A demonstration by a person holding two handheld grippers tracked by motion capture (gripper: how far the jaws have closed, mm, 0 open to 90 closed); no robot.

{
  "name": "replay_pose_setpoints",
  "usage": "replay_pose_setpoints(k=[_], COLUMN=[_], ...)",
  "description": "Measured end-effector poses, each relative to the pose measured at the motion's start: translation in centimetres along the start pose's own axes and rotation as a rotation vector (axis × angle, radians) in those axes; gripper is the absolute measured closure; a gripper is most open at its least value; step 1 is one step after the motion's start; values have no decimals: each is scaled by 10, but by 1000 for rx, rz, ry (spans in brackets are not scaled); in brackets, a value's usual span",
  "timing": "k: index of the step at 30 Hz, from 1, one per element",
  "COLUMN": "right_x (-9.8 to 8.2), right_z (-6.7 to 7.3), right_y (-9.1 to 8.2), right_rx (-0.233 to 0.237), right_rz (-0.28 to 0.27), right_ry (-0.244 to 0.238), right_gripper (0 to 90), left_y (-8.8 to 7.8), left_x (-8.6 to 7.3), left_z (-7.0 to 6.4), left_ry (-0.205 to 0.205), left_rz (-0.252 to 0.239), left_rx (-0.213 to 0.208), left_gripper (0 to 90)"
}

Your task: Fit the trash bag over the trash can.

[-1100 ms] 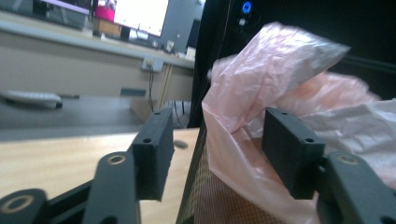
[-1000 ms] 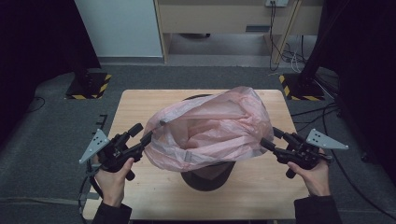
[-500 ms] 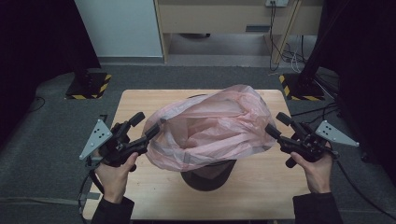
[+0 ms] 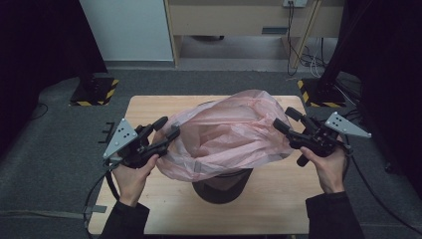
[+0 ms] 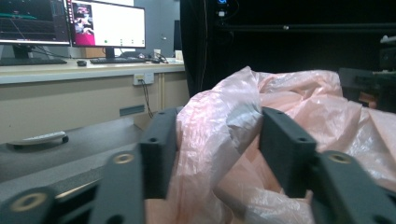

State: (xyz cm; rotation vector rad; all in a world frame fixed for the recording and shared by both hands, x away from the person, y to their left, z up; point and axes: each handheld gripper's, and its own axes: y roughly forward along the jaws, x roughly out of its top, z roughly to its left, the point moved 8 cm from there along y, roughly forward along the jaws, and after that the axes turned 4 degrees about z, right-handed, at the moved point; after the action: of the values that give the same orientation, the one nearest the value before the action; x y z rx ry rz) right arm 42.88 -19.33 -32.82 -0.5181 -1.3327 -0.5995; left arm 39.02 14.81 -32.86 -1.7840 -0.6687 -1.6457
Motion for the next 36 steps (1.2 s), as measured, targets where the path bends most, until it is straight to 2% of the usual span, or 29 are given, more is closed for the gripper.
replay_pose_setpoints(k=[4,5,8,12,19,22,29,34,36], right_x=[-5,-7,-10,-11,-17,-21,-39,-52,-55], right_z=[0,0,1,-2,-9,-14,-25,-27,-26], right_y=[5,6,7,8,14,17,24,25,24], right_rx=[15,19,29,22,-3,-19,-53,-58,-56], right_rz=[31,44,61,59,72,78,140,180,184], right_ry=[1,-6,-4,-9,-30,-35,-43,-62,-60], right_gripper=[541,618,771,851,890,894,897,898,898], left_y=[5,6,9,12,28,37,58,67,67], left_x=[-4,-4,-4,-1,0,-8,-31,-58,-67], left_z=[6,8,12,19,38,49,67,70,70], left_ry=[-20,-36,-77,-114,-165,-214,-312,-334,-356], left_rz=[19,19,22,32,75,108,176,283,297], left_rx=[3,1,3,17,83,105,105,120,110], left_gripper=[651,682,762,847,886,888,889,891,892])
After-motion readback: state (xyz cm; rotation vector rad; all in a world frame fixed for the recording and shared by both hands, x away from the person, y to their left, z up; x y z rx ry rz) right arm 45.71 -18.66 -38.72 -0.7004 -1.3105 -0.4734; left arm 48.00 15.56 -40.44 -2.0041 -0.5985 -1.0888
